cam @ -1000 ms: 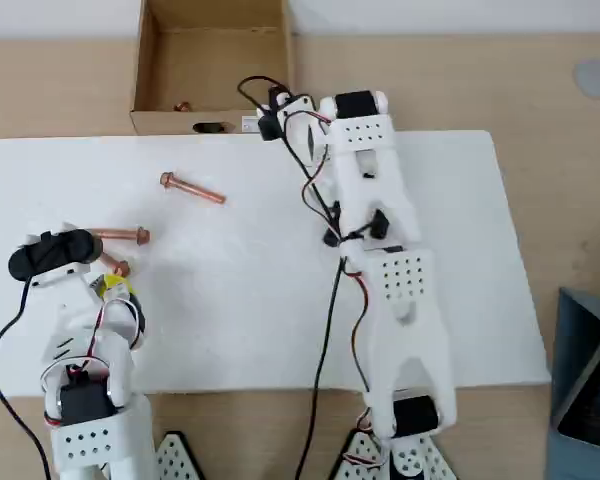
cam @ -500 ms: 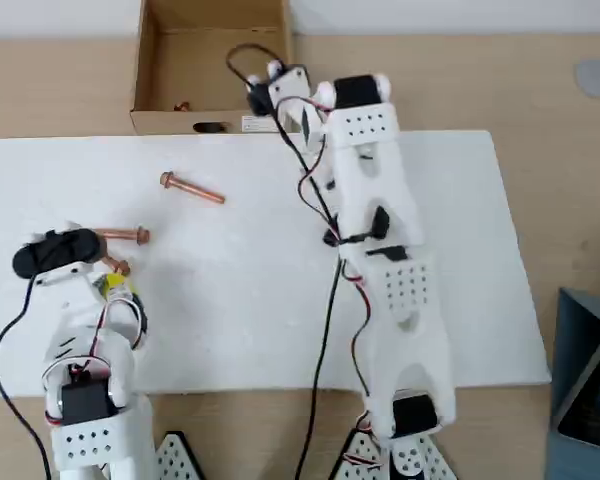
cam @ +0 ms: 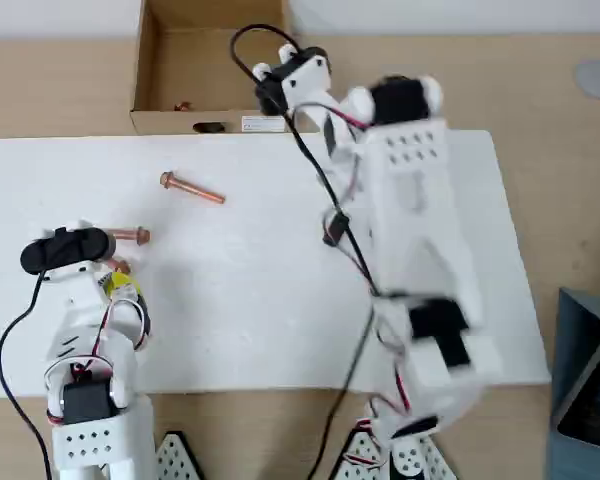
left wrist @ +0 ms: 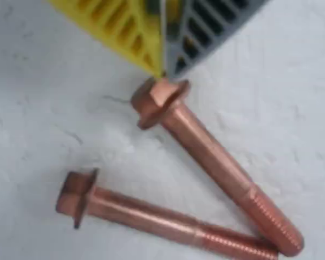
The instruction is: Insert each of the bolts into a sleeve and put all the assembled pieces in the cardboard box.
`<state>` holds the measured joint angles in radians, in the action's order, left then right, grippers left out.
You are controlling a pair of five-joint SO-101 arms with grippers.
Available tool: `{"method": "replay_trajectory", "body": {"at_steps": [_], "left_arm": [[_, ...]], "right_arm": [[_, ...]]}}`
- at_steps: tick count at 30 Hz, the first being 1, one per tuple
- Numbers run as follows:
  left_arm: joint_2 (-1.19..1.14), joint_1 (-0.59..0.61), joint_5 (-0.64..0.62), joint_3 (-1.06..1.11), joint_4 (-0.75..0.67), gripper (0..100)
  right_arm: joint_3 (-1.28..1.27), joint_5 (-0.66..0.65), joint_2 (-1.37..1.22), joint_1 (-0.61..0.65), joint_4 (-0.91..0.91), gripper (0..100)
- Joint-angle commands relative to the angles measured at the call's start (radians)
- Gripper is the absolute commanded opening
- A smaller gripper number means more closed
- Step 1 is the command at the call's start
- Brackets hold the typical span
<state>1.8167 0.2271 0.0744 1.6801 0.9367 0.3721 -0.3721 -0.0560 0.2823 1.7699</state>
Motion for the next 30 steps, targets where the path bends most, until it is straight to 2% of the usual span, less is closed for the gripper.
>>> {"method": "replay_trajectory", "body": {"at_steps": [1, 8, 14, 18, 27, 30], "left_arm": [[0.005, -0.009, 0.008, -0.002, -0.005, 0], [0.004, -0.009, 0.009, -0.061, 0.094, 0], [-0.001, 0.012, 0.008, -0.155, 0.106, 5], [-0.050, 0.011, 0.008, -0.296, 0.160, 5], [-0.493, 0.011, 0.011, -0.718, 0.166, 5], [-0.665, 0.011, 0.057, -0.862, 0.169, 5]], "right_arm": [[-0.197, 0.071, 0.309, -0.021, 0.018, 1.0], [-0.564, 0.137, 0.684, -0.157, 0.015, 1.0], [-0.780, 0.143, 0.871, -0.260, -0.040, 1.0], [-0.866, 0.221, 0.954, -0.332, -0.103, 1.0], [-1.020, 0.307, 1.076, -0.398, -0.215, 1.0], [-1.064, 0.307, 1.113, -0.421, -0.230, 1.0]]}}
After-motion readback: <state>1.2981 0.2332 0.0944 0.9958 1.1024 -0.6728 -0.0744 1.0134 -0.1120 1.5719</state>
